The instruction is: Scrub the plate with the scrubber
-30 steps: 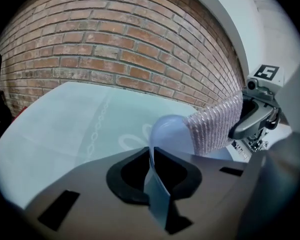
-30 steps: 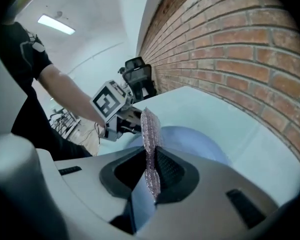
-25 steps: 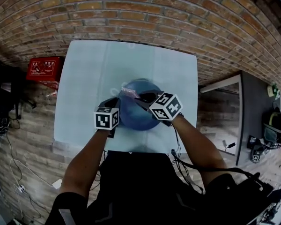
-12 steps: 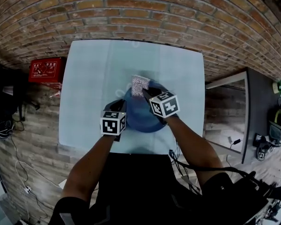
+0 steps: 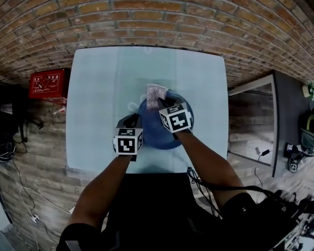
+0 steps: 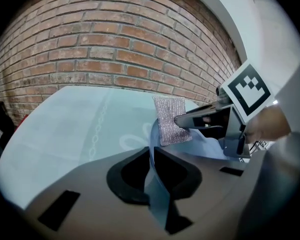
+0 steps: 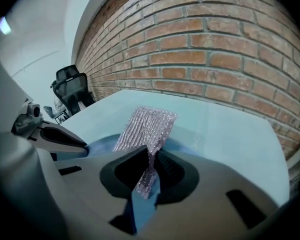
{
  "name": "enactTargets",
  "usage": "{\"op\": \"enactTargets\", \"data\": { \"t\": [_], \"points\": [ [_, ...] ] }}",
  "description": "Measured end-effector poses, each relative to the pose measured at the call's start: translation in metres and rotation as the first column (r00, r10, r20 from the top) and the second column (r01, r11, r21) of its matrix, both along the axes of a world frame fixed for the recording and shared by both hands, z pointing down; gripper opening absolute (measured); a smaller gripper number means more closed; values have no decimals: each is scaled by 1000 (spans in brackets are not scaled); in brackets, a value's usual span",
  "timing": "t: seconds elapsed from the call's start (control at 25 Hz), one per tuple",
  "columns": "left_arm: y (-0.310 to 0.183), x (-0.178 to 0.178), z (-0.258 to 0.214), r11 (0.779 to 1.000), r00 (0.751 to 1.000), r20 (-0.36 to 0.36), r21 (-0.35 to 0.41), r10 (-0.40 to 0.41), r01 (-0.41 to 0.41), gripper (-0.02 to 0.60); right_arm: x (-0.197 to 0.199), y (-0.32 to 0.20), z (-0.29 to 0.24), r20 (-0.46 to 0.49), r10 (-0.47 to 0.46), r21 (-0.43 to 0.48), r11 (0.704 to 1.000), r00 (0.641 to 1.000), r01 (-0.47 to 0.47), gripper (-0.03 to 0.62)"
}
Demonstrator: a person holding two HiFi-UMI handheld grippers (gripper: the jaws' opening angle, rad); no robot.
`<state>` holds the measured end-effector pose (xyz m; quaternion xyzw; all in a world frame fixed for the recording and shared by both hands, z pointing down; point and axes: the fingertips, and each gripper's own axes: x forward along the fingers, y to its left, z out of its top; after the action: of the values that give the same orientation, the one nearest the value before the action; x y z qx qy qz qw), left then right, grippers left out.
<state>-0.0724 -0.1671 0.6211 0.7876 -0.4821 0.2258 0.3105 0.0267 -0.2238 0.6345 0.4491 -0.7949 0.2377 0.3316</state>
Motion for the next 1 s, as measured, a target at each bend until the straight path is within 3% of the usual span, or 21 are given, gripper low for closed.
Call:
{"op": "enactTargets", "data": {
  "t": [0.36, 1.0],
  "points": [
    [0, -2, 1, 1000, 999, 42, 10, 10, -11, 37, 52, -3, 0, -73, 217, 10, 976, 974, -216, 63],
    [0, -1, 2, 999, 999, 40, 11, 32, -32, 40, 95, 22, -7, -152, 379, 26, 925, 913, -380, 63]
  ]
}}
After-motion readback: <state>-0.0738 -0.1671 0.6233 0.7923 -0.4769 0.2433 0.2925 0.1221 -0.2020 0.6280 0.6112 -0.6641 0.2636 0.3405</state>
